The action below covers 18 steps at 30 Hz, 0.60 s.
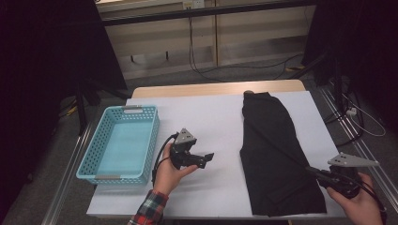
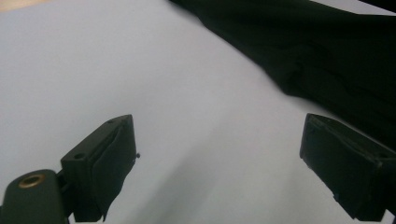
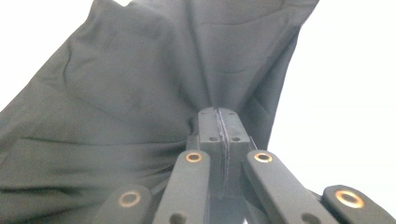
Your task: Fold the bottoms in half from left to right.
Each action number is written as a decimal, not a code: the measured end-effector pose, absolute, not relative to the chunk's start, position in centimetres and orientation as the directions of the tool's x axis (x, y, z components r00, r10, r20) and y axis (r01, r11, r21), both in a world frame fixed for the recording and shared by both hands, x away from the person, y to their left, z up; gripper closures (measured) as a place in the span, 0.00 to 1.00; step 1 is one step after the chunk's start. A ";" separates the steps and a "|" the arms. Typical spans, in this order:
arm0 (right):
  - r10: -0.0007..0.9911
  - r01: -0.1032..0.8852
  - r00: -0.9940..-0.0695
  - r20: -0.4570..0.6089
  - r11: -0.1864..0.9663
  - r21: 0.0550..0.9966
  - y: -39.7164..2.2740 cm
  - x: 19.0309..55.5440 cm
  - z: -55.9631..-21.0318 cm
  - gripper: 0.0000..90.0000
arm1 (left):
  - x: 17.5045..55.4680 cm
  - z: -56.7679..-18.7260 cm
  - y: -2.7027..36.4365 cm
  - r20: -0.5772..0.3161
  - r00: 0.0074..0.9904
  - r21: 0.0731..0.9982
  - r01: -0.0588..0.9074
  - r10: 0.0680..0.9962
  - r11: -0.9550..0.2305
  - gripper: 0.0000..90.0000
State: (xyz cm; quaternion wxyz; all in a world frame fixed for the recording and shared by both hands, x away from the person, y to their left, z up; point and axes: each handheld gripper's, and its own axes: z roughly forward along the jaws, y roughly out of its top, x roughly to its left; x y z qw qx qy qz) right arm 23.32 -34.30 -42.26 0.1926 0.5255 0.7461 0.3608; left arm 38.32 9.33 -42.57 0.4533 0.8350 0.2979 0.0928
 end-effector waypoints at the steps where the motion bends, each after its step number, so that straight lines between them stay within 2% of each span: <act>1: 0.925 0.650 -0.369 0.091 0.187 0.737 -34.5 23.3 -42.4 1.00 | 38.4 -42.6 9.3 -0.113 0.807 0.811 0.412 0.580 -0.415 0.12; 10: 0.927 0.670 -0.369 0.062 0.220 0.709 -34.7 23.9 -43.2 0.97 | 38.4 -42.7 9.7 -0.114 0.803 0.807 0.419 0.586 -0.417 0.12; 12: 0.929 0.674 -0.367 0.046 0.232 0.701 -34.6 24.1 -43.4 0.89 | 38.3 -42.8 9.8 -0.116 0.801 0.803 0.424 0.588 -0.419 0.11; 14: 0.928 0.670 -0.372 0.022 0.251 0.699 -34.4 24.3 -43.3 0.87 | 38.3 -42.8 9.9 -0.108 0.803 0.802 0.419 0.587 -0.425 0.11; 16: 0.930 0.659 -0.368 0.016 0.249 0.710 -34.0 24.4 -43.0 0.78 | 38.2 -42.7 10.0 -0.111 0.798 0.802 0.424 0.593 -0.421 0.11; 18: 0.924 0.656 -0.382 0.036 0.244 0.714 -33.5 24.2 -42.7 0.75 | 38.2 -42.6 10.1 -0.111 0.798 0.802 0.423 0.592 -0.421 0.11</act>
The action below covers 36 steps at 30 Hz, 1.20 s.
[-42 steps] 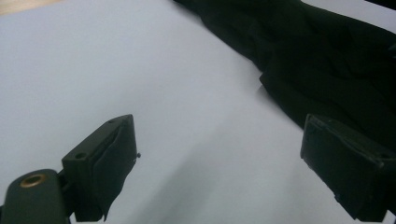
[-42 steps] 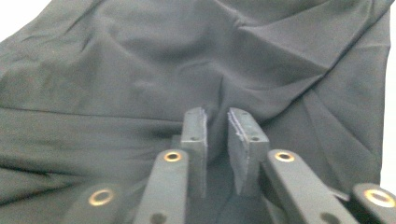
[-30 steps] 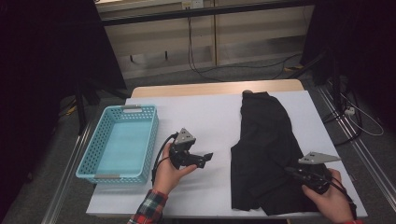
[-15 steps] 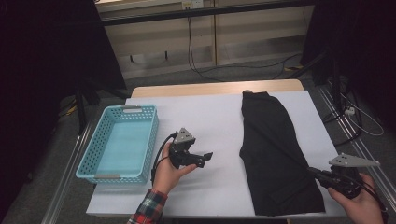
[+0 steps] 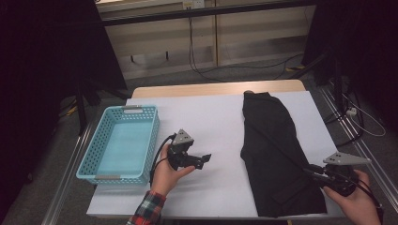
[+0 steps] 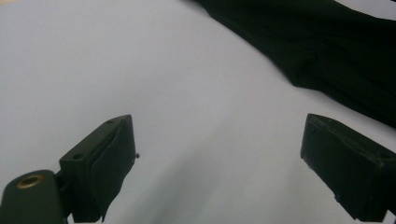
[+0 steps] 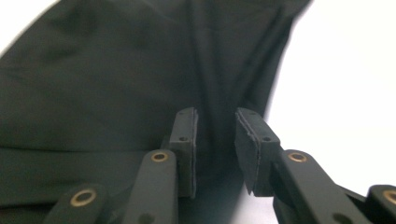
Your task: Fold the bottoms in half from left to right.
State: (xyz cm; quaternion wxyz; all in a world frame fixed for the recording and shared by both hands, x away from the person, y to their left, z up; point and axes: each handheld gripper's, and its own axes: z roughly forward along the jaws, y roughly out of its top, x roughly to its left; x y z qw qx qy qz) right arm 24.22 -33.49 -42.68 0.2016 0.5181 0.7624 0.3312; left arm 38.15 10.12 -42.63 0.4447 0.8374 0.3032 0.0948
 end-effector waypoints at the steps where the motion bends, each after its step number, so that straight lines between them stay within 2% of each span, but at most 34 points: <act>1: 0.921 0.652 -0.389 0.040 0.244 0.718 -33.2 24.1 -42.6 0.70 | 38.1 -42.6 10.2 -0.111 0.799 0.804 0.422 0.591 -0.419 0.11; 4: 0.901 0.644 -0.430 0.051 0.266 0.717 -32.2 23.9 -42.8 0.66 | 38.1 -42.6 10.2 -0.101 0.803 0.804 0.414 0.588 -0.426 0.11; 8: 0.882 0.650 -0.467 0.058 0.298 0.700 -31.3 23.8 -43.3 0.66 | 38.1 -42.7 10.3 -0.105 0.800 0.802 0.420 0.591 -0.425 0.11; 13: 0.879 0.670 -0.472 0.072 0.304 0.677 -31.5 23.5 -43.9 0.67 | 38.3 -42.7 10.3 -0.111 0.795 0.802 0.426 0.597 -0.418 0.11; 16: 0.874 0.683 -0.478 0.084 0.310 0.661 -31.8 23.0 -44.3 0.75 | 38.3 -42.8 10.2 -0.110 0.796 0.801 0.425 0.595 -0.421 0.11; 18: 0.865 0.683 -0.493 0.097 0.316 0.659 -32.0 22.6 -44.3 0.96 | 38.4 -42.8 10.1 -0.109 0.799 0.800 0.424 0.592 -0.425 0.11; 19: 0.862 0.679 -0.499 0.086 0.328 0.657 -32.1 22.5 -44.2 1.00 | 38.4 -42.8 9.9 -0.113 0.799 0.800 0.426 0.590 -0.423 0.11; 28: 0.875 0.673 -0.477 0.083 0.303 0.674 -33.9 21.7 -43.6 1.00 | 38.5 -42.9 9.8 -0.117 0.802 0.799 0.426 0.586 -0.424 0.11; 29: 0.873 0.671 -0.478 0.097 0.291 0.682 -34.2 21.6 -43.5 0.97 | 38.5 -42.9 9.9 -0.117 0.802 0.799 0.426 0.585 -0.424 0.11; 30: 0.877 0.664 -0.470 0.101 0.276 0.695 -34.2 21.6 -43.5 0.87 | 38.5 -42.9 9.9 -0.114 0.804 0.799 0.423 0.584 -0.427 0.11; 33: 0.883 0.648 -0.461 0.086 0.268 0.713 -33.8 21.9 -43.1 0.70 | 38.5 -43.0 10.1 -0.111 0.801 0.795 0.427 0.589 -0.431 0.11; 36: 0.890 0.636 -0.450 0.076 0.260 0.726 -33.1 23.0 -42.8 0.62 | 38.4 -43.0 10.4 -0.108 0.799 0.793 0.428 0.592 -0.433 0.11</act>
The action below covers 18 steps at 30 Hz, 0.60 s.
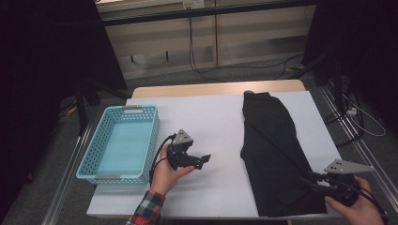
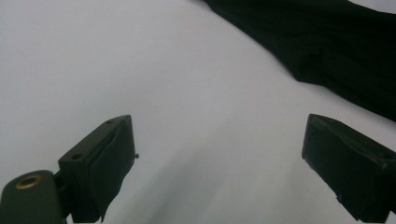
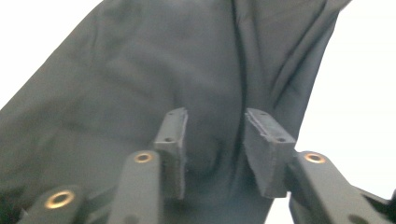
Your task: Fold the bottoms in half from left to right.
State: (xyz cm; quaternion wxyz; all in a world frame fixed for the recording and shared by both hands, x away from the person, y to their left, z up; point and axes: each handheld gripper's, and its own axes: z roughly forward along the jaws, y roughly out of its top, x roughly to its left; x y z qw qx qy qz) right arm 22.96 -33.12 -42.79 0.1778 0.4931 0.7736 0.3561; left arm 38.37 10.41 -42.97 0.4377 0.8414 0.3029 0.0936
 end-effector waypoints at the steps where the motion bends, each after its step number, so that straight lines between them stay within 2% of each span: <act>1: 0.891 0.630 -0.448 0.072 0.257 0.733 -32.9 23.4 -42.7 0.60 | 38.3 -43.0 10.5 -0.115 0.796 0.795 0.433 0.595 -0.425 0.10; 6: 0.911 0.621 -0.408 0.068 0.222 0.752 -32.1 25.6 -42.3 0.47 | 38.1 -43.1 11.2 -0.114 0.790 0.793 0.438 0.603 -0.423 0.10; 8: 0.912 0.618 -0.406 0.068 0.219 0.755 -31.8 26.5 -42.2 0.46 | 38.1 -43.1 11.4 -0.115 0.787 0.792 0.441 0.607 -0.422 0.09; 11: 0.920 0.615 -0.385 0.072 0.198 0.764 -31.4 27.9 -42.0 0.38 | 37.9 -43.1 11.7 -0.122 0.782 0.792 0.448 0.611 -0.414 0.09; 18: 0.929 0.615 -0.362 0.079 0.174 0.769 -29.8 31.3 -41.9 0.29 | 37.8 -43.2 12.2 -0.125 0.778 0.790 0.453 0.616 -0.413 0.09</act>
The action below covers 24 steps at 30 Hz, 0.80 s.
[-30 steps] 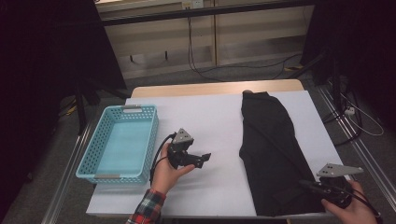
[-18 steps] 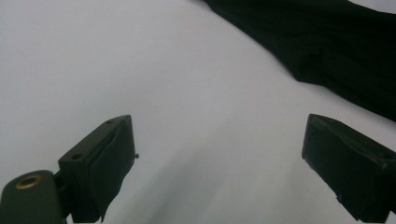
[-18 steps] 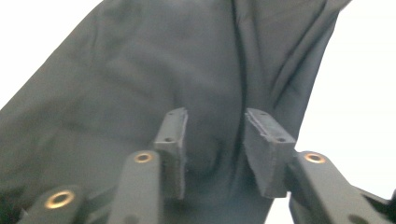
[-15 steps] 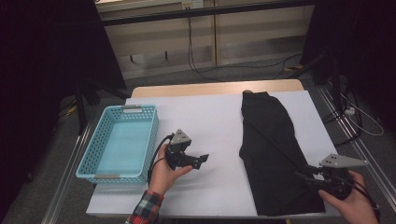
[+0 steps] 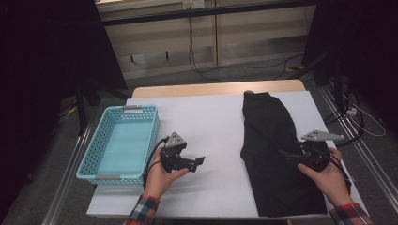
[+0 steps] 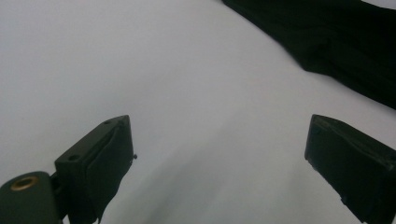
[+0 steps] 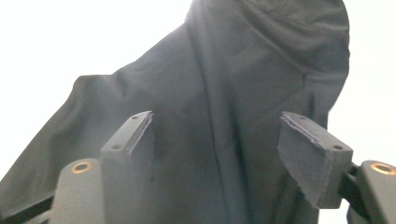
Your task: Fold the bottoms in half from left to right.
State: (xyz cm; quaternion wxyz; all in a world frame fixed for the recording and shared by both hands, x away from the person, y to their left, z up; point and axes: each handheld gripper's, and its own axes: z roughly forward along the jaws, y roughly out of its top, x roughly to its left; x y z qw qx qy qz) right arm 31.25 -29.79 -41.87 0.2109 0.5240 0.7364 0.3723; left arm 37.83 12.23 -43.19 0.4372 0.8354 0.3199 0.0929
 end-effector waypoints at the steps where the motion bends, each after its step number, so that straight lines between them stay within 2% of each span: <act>1: 0.930 0.617 -0.361 0.074 0.179 0.766 -29.5 31.7 -41.9 0.28 | 37.8 -43.2 12.3 -0.126 0.776 0.791 0.454 0.618 -0.410 0.09; 24: 0.942 0.613 -0.335 0.021 0.201 0.764 -25.0 39.0 -42.3 0.20 | 37.7 -43.4 13.0 -0.133 0.769 0.786 0.466 0.625 -0.406 0.08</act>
